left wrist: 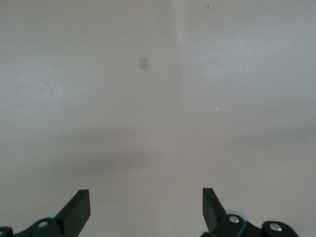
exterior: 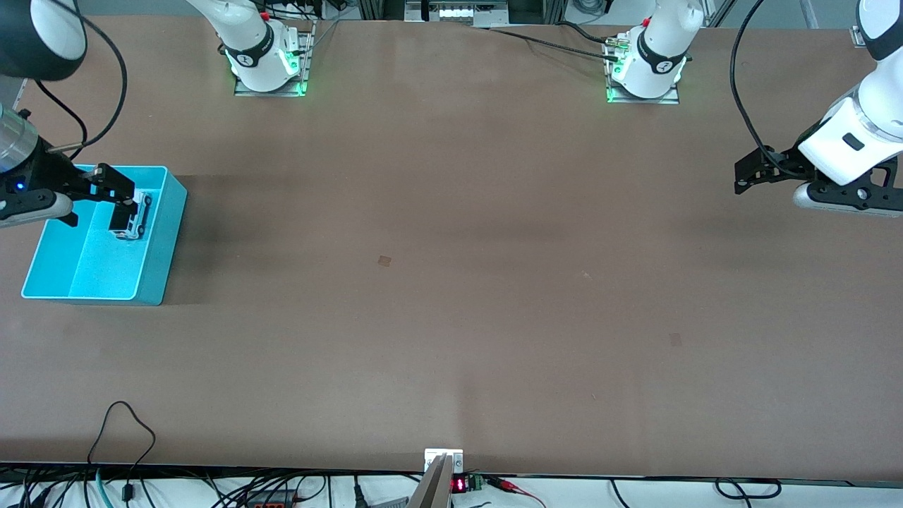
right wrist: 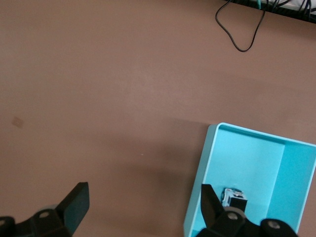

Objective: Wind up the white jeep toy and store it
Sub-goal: 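Raise the open right gripper out of the bin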

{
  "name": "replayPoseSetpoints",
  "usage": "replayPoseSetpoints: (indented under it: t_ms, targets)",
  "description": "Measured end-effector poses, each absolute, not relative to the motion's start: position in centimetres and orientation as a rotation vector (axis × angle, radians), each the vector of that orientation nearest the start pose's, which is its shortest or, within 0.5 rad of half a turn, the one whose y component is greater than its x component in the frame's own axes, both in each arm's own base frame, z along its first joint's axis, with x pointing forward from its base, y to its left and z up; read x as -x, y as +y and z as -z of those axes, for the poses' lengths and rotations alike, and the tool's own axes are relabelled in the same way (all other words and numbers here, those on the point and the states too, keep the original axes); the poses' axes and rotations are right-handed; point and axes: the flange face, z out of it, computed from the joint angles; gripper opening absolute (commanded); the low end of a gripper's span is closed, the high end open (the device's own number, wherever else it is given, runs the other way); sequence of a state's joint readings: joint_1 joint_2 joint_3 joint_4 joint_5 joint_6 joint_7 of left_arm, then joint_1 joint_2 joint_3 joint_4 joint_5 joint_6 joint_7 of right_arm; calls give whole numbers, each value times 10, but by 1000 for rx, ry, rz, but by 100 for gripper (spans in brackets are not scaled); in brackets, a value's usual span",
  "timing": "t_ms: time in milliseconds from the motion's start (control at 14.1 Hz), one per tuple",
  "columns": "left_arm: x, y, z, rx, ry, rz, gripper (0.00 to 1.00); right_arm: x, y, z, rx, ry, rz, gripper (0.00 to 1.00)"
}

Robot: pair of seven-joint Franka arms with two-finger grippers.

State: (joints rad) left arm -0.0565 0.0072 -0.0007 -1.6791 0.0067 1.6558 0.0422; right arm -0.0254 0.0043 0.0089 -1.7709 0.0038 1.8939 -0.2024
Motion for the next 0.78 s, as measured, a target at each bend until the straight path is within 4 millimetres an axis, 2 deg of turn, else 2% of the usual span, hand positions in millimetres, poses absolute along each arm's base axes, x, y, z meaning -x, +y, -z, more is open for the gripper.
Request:
replayPoseSetpoints:
  t_ms: [213, 426, 567, 780]
  targets:
    - [-560, -31, -576, 3130, 157, -48, 100, -577, 4, -574, 3133, -201, 191, 100]
    - [-560, -31, -576, 3130, 157, -48, 100, -575, 26, -597, 3128, -96, 201, 100]
    - [-560, -31, -576, 3130, 157, -48, 100, -573, 38, -601, 3125, -22, 188, 100]
    - [-560, -31, -576, 3130, 157, -48, 100, -569, 41, -605, 3127, 4, 147, 100]
